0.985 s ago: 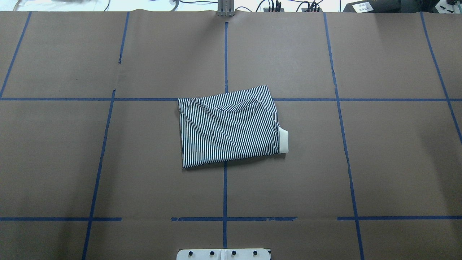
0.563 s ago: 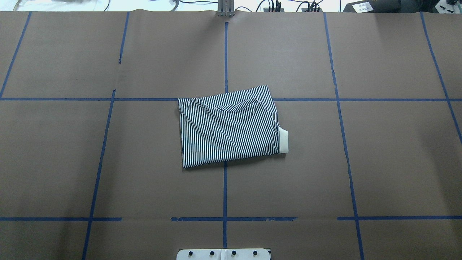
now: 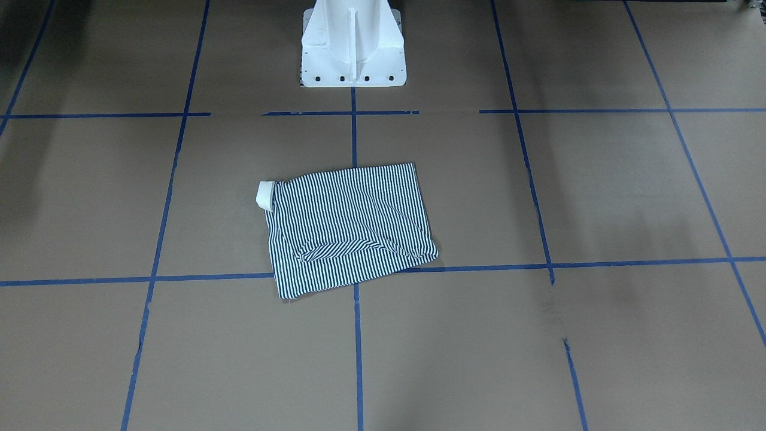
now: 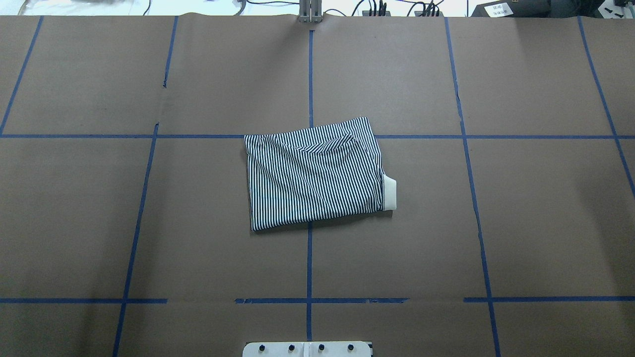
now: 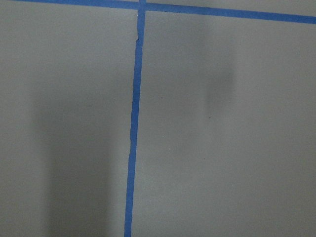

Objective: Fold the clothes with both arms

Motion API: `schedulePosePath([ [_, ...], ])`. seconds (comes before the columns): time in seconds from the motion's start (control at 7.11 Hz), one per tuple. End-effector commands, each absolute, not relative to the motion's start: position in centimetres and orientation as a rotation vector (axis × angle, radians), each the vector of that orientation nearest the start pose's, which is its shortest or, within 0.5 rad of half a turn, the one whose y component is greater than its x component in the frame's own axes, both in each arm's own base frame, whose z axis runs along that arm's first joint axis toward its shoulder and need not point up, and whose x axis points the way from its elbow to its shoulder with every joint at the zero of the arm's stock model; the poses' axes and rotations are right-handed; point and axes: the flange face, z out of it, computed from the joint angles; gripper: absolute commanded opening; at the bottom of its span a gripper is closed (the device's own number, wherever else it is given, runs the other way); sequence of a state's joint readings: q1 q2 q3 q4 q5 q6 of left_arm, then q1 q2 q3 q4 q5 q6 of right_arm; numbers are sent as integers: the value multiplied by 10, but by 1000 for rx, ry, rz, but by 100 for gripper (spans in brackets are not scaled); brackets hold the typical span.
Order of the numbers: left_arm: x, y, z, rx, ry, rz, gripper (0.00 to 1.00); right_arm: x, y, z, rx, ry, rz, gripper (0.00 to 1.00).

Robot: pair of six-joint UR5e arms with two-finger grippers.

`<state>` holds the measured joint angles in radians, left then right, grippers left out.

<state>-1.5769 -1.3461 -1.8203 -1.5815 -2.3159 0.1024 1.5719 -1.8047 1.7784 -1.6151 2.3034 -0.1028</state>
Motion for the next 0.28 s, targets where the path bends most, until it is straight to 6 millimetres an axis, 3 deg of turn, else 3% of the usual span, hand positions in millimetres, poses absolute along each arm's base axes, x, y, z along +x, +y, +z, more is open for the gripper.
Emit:
schedulePosePath([
  [0.0, -68, -399, 638, 71, 742, 103, 100, 67, -387, 668, -31, -734, -70, 100],
  [0.14, -68, -399, 638, 72, 741, 103, 100, 67, -387, 669, -32, -734, -71, 100],
])
